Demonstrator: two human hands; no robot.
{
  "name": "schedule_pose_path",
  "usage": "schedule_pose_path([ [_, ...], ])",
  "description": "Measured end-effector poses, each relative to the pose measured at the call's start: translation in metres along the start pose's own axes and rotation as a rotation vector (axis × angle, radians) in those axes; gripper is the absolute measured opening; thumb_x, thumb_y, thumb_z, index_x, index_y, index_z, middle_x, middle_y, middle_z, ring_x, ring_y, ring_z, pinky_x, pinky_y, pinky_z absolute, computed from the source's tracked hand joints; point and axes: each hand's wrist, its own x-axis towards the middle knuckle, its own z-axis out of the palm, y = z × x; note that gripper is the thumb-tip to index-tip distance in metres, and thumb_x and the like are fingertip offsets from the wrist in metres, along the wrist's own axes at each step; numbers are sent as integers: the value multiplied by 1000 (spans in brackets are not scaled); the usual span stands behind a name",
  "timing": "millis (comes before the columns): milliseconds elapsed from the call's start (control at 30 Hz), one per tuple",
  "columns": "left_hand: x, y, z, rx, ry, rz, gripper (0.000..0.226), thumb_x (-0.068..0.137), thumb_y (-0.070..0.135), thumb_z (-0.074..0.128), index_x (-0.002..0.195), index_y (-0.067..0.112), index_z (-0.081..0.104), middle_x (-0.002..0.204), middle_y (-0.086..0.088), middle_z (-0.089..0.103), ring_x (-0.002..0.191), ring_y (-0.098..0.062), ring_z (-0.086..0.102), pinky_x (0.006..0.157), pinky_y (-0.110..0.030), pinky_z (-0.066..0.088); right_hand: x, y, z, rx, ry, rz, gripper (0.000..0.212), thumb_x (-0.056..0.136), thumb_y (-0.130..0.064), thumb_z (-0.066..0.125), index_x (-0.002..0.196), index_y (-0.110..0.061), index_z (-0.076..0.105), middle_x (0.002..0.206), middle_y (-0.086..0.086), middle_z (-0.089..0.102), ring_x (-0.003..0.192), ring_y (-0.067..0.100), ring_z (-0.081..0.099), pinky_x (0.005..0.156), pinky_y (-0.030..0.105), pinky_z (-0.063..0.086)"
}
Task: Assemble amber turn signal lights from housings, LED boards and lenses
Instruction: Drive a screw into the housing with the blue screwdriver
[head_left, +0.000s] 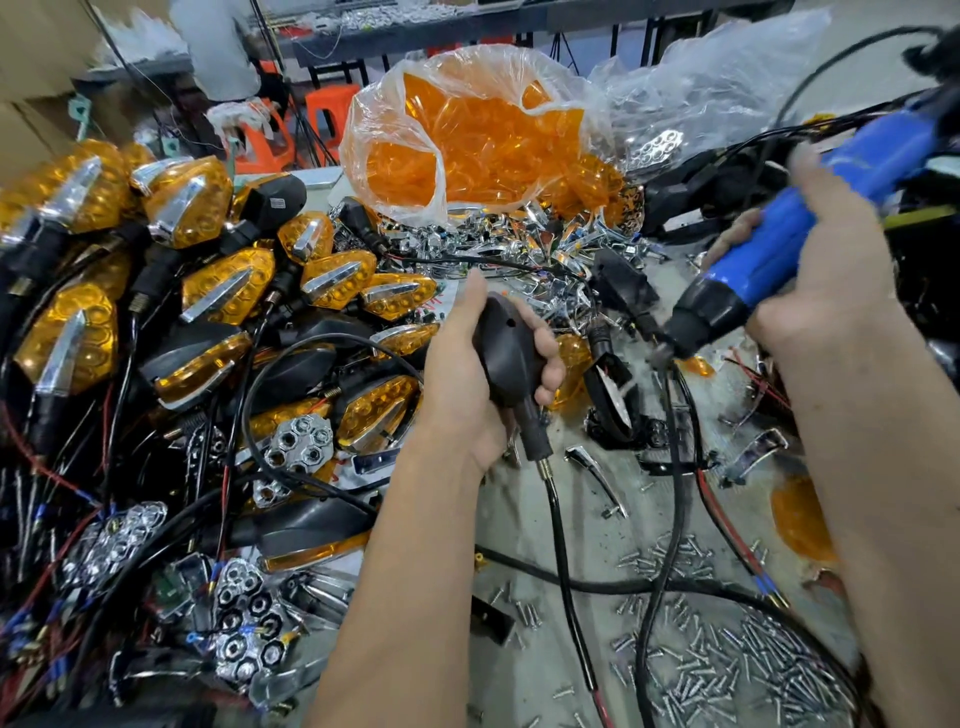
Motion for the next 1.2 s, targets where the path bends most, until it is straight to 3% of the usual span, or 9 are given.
schedule_pose_path([
  [233, -1, -2, 4, -50, -135, 94, 59, 110, 46, 29, 74, 13, 61, 64, -6, 57, 45, -22, 50, 40, -23, 40, 10, 23, -9, -904, 70, -5, 44, 81, -2, 79, 117, -2, 53, 99, 19, 58, 71, 28, 60, 65, 42, 58],
  [333, 0, -5, 7, -8, -30, 136, 59, 110, 46, 30, 72, 14, 61, 64, -6, 56, 46, -22, 50, 42, -23, 39, 10, 30, -14, -1380, 153, -166, 44, 76, -17, 83, 106, -8, 53, 85, 5, 53, 65, 20, 52, 54, 31, 40],
  [433, 2, -3, 8, -10, 65, 122, 59, 110, 50, 29, 81, 10, 60, 71, -11, 57, 54, -25, 54, 48, -27, 46, 8, 31, -15, -1575, 164, -174, 52, 78, -32, 85, 108, -9, 49, 89, 6, 55, 66, 19, 49, 52, 30, 30],
  [567, 3, 1, 10, -72, 111, 44, 45, 112, 36, 28, 115, 0, 54, 90, -12, 60, 77, -24, 60, 74, -45, 60, 5, 34, -13, -1730, 92, -207, 68, 79, -41, 87, 127, -7, 54, 118, 18, 62, 103, 35, 58, 73, 34, 37],
  [767, 5, -3, 4, -74, 160, 10, 26, 109, 22, 44, 115, 6, 63, 104, -13, 68, 99, -27, 61, 111, -55, 45, -1, 31, -1, -2017, 100, -420, 58, 84, -48, 79, 126, -12, 61, 127, 22, 60, 125, 42, 49, 101, 44, 39],
  [867, 6, -2, 2, -74, 163, 28, 21, 107, 20, 50, 117, 6, 62, 102, -9, 72, 95, -23, 67, 102, -46, 53, -13, 28, 15, -1771, -121, -502, 34, 85, -54, 77, 102, -25, 72, 113, 9, 71, 106, 27, 64, 93, 40, 47],
  [1000, 5, -1, 6, -99, 134, 28, 7, 102, 13, 55, 98, 10, 59, 86, -5, 70, 76, -17, 68, 74, -37, 57, -37, 43, 30, -1432, -652, -96, 45, 76, -63, 81, 102, -27, 73, 85, 2, 74, 73, 19, 74, 62, 36, 63],
  [1100, 5, -1, 6, -146, 187, 56, 14, 101, 9, 57, 88, 13, 55, 74, -2, 64, 69, -17, 64, 71, -39, 52, -40, 62, 33, -1445, -719, -157, 53, 71, -53, 89, 108, -22, 68, 92, 8, 67, 73, 21, 74, 59, 36, 65],
  [1200, 5, 0, 5, -129, 189, 101, 13, 103, 15, 57, 90, 14, 56, 76, -3, 67, 68, -19, 68, 61, -36, 59, -37, 68, 34, -1344, -757, -219, 36, 76, -46, 89, 92, -18, 73, 71, 1, 65, 61, 18, 67, 58, 38, 64],
])
